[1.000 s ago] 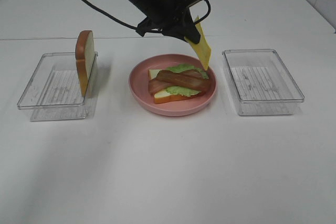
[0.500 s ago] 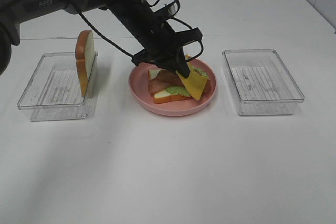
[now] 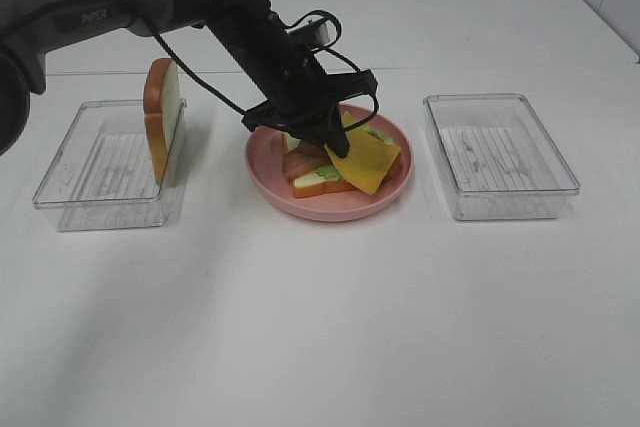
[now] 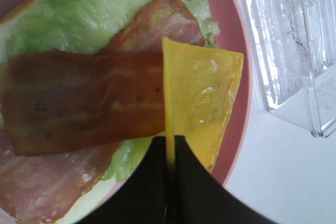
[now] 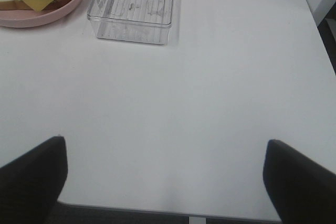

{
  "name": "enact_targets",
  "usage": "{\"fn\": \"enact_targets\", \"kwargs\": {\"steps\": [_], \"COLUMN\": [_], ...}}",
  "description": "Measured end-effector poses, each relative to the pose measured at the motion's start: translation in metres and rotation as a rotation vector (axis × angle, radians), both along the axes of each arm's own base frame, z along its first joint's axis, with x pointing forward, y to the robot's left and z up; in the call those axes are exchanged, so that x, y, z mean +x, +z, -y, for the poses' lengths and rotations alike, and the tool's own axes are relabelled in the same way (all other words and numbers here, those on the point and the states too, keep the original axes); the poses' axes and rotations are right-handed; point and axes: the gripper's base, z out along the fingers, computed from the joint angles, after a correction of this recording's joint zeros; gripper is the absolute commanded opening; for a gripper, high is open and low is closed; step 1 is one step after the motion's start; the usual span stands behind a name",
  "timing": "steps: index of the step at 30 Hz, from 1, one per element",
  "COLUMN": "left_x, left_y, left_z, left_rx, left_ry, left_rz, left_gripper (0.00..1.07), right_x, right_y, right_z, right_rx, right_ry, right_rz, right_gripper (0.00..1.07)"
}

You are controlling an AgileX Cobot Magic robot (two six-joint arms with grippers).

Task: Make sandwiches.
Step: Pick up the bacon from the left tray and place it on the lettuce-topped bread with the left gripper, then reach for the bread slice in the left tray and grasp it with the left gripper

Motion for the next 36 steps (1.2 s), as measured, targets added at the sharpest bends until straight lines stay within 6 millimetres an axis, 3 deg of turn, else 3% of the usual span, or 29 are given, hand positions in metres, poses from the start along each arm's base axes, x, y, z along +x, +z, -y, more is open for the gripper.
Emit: {"fn": "enact_targets", "kwargs": {"steps": [15,17,18,19,20,21,22,23,24,26,30,33,35,36], "left_x": [0.004,0.005,0.005,0.006,0.006,0.007,0.007,0.007,0.008,0.009,0.013,0.016,0.019,0.019], "left_y": [-0.004,-0.003,-0.003,-0.003,-0.003,-0.003,-0.003,-0.003,0.0,0.003,0.015,0.031,0.052,0.052], "left_z": [-0.006,-0.006,-0.006,-0.006,-0.006,-0.006,-0.006,-0.006,-0.006,-0.005,-0.003,-0.001,-0.004,-0.004], "left_rx": [0.079,0.078,0.078,0.076,0.076,0.076,0.075,0.075,0.071,0.064,0.047,0.034,0.068,0.068], "left_ry": [0.023,0.03,0.03,0.035,0.035,0.038,0.038,0.038,0.039,0.037,0.035,0.026,0.001,0.001], "left_rz": [0.035,0.046,0.046,0.055,0.055,0.063,0.065,0.065,0.073,0.086,0.119,0.157,0.214,0.214], "left_gripper": [0.12,0.24,0.24,0.38,0.38,0.55,0.64,0.64,0.78,0.85,0.85,0.85,0.85,0.85], "right_x": [0.0,0.0,0.0,0.0,0.0,0.0,0.0,0.0,0.0,0.0,0.0,0.0,0.0,0.0], "right_y": [0.0,0.0,0.0,0.0,0.0,0.0,0.0,0.0,0.0,0.0,0.0,0.0,0.0,0.0], "right_z": [0.0,0.0,0.0,0.0,0.0,0.0,0.0,0.0,0.0,0.0,0.0,0.0,0.0,0.0], "right_rx": [0.0,0.0,0.0,0.0,0.0,0.0,0.0,0.0,0.0,0.0,0.0,0.0,0.0,0.0], "right_ry": [0.0,0.0,0.0,0.0,0.0,0.0,0.0,0.0,0.0,0.0,0.0,0.0,0.0,0.0], "right_rz": [0.0,0.0,0.0,0.0,0.0,0.0,0.0,0.0,0.0,0.0,0.0,0.0,0.0,0.0], "right_gripper": [0.99,0.99,0.99,0.99,0.99,0.99,0.99,0.99,0.99,0.99,0.99,0.99,0.99,0.99]}}
